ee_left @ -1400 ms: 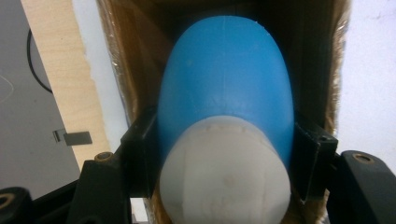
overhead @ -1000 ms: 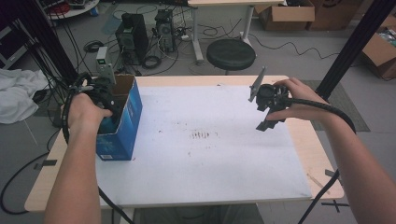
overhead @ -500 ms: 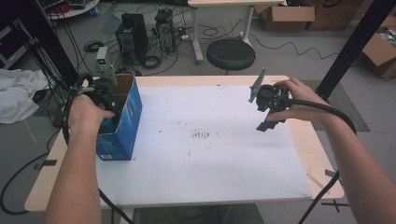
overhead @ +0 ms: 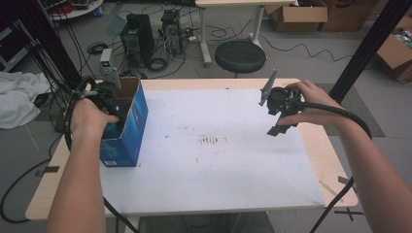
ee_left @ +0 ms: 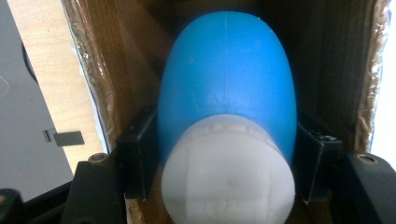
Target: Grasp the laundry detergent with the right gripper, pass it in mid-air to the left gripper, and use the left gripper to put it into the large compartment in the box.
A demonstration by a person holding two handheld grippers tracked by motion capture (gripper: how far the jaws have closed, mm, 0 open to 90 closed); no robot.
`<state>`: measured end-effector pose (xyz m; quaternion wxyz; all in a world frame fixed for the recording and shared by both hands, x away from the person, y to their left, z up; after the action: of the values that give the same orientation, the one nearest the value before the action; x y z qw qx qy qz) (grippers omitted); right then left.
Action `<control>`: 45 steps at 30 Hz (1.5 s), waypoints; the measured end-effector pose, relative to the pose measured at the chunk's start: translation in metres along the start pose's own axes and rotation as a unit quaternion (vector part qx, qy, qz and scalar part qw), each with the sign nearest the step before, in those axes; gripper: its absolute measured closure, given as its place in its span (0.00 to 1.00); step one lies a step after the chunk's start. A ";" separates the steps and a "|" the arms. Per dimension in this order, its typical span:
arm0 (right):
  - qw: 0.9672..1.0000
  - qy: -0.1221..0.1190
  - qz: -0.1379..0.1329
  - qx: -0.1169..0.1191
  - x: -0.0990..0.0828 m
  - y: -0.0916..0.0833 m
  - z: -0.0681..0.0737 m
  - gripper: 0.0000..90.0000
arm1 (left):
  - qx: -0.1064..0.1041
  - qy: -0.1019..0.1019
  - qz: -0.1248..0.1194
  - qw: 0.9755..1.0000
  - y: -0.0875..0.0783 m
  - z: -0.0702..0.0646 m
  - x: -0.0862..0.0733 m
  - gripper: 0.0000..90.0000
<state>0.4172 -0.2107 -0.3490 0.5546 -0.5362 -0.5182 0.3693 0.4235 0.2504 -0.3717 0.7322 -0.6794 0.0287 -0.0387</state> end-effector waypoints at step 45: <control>1.000 0.000 -0.022 0.004 0.026 -0.029 -0.002 0.24 | -0.029 0.220 -0.093 0.971 -0.100 -0.106 0.023 0.17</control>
<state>0.4203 -0.1905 -0.3158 0.5647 -0.5222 -0.5288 0.3589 0.4346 0.1353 -0.2800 0.6811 -0.6749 0.1271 -0.2540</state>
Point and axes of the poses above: each handheld gripper's, and its own axes: y roughly forward along the jaws, x roughly out of its top, z roughly to its left, the point moved 10 cm from there along y, roughly forward along the jaws, and after that the axes turned 1 degree about -x, right-handed, at the moved point
